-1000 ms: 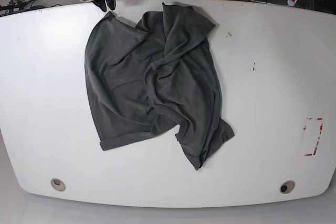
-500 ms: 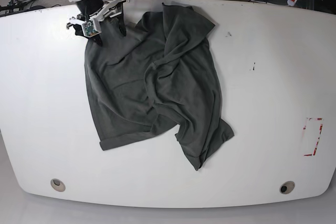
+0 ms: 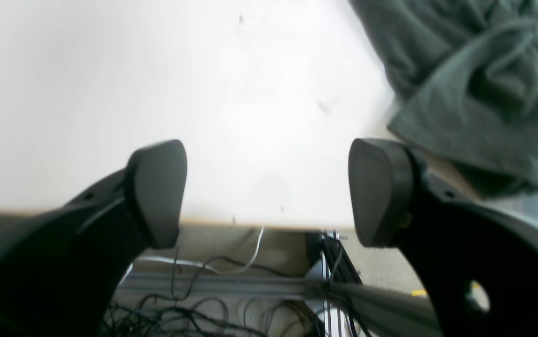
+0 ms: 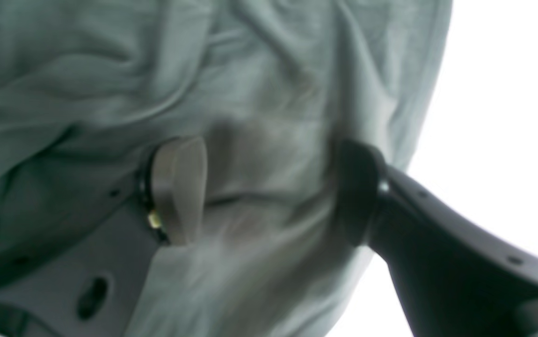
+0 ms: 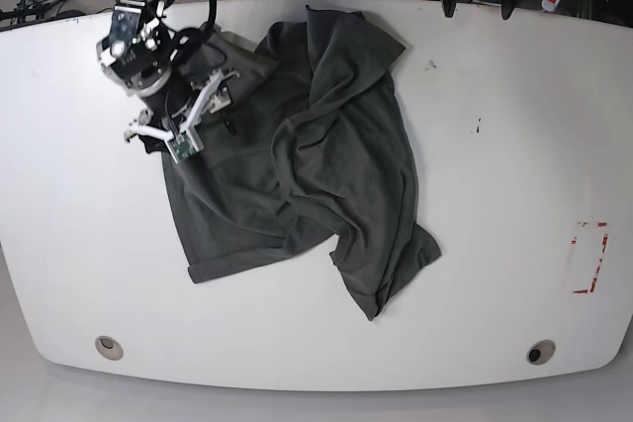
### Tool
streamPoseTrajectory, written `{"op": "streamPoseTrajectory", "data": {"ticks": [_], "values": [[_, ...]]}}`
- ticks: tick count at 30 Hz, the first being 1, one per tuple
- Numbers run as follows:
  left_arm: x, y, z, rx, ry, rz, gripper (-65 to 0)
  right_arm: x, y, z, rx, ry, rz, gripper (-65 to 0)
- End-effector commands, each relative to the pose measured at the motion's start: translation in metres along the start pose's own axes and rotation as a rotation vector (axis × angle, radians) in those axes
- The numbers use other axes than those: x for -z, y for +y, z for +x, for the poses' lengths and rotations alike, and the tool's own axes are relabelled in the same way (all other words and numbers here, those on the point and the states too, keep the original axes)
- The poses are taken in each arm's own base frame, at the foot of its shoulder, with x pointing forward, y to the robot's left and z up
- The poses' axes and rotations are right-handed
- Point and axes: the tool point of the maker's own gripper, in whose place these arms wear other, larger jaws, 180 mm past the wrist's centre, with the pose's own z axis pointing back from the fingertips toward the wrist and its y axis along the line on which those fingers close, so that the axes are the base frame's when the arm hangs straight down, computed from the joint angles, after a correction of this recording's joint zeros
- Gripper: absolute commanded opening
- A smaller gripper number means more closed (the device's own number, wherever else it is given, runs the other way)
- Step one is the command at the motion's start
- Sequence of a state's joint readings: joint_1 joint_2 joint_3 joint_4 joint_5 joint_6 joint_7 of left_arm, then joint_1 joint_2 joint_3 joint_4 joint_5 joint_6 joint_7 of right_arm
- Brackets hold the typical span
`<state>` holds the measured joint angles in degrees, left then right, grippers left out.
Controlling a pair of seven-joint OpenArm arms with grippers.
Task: Fold the T-shirt properly
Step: 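Lower the right gripper onto the crumpled grey shirt and pinch a fold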
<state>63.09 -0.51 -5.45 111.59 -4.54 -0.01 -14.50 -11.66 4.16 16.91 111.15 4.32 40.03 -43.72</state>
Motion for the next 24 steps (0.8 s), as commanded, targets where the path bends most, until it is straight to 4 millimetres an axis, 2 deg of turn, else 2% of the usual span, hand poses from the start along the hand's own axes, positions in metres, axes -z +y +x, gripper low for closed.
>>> {"op": "streamPoseTrajectory", "data": {"ticks": [1,6,12,16,20,24], "values": [[-0.003,0.002,0.008,0.009,-0.029,0.003,-14.4,0.009,-0.014,0.018,0.002,-0.012,-0.012,-23.3],[0.0,0.003,0.01,0.01,-0.039,0.004,-14.4,0.032,-0.026,0.03,0.033,0.037,-0.004,-23.3],[0.007,0.003,0.017,0.009,-0.068,0.005,-14.6,0.052,-0.024,0.039,0.074,0.049,0.033,-23.3],[0.01,0.003,0.02,0.009,-0.08,0.005,-14.6,0.069,0.005,0.048,0.027,0.056,0.117,-23.3],[0.016,0.003,0.027,0.008,-0.105,0.005,-14.6,0.076,0.032,0.058,-0.04,0.053,0.182,-23.3],[0.018,0.002,0.028,0.008,-0.111,0.005,-14.6,0.084,0.045,0.062,-0.053,0.038,0.221,-23.5]]}}
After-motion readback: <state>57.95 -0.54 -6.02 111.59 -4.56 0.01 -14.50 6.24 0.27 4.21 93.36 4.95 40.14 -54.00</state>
